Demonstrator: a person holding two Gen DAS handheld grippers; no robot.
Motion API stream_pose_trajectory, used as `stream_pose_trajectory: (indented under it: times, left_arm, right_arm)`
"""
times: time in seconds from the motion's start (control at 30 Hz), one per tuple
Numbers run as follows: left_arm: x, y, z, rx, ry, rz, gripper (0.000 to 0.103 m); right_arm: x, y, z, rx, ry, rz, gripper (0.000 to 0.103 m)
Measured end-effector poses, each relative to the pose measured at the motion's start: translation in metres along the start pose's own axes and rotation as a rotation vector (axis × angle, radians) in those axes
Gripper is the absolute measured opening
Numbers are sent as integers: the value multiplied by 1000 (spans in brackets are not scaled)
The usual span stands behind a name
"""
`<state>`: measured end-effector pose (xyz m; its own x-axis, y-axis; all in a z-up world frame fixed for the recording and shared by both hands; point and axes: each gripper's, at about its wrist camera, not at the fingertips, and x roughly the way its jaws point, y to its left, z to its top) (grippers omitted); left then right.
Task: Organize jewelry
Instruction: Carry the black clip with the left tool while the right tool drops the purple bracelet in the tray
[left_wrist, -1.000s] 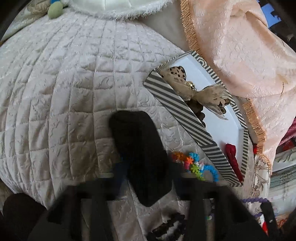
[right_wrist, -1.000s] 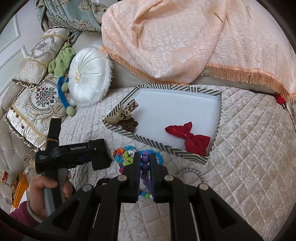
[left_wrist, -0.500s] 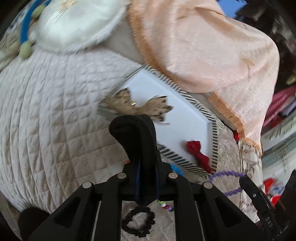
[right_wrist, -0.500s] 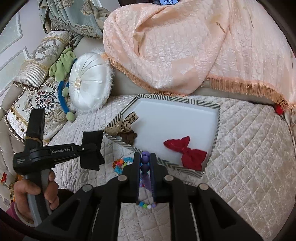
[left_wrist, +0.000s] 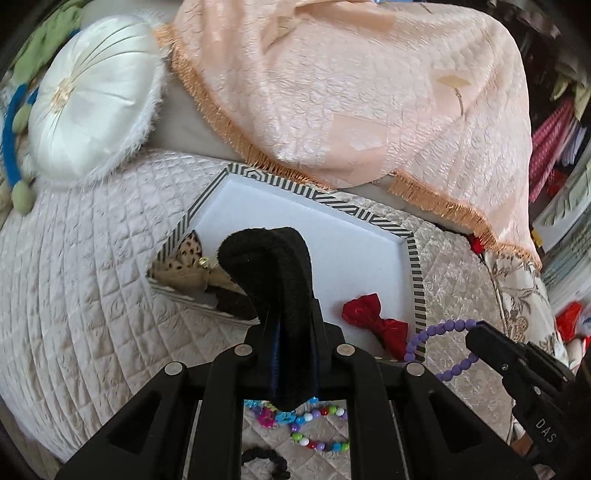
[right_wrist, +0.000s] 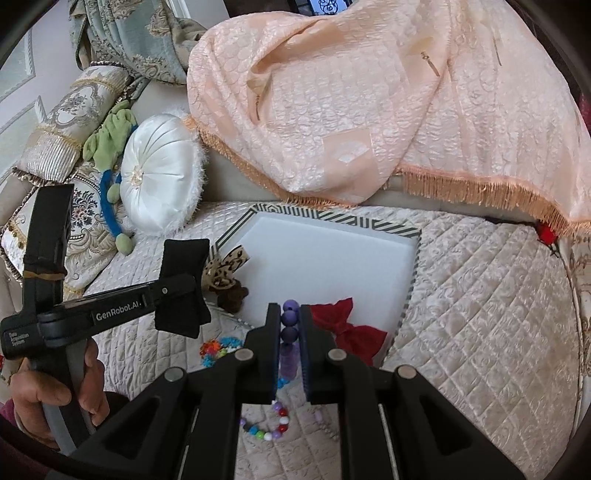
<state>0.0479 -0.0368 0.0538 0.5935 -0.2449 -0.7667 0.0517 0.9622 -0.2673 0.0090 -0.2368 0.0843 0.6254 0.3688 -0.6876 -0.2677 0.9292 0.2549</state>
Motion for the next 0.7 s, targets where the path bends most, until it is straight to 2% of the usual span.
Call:
stream_pose_trajectory:
  times: [0.37,0.7]
  left_arm:
    - [30,-19,10,73,14,49,0]
    - [68,-22,18,76,60,37,0]
  right_arm:
    - [16,-20,20,13,0,-31,9]
    - [62,-35,32,27,47,-47,9]
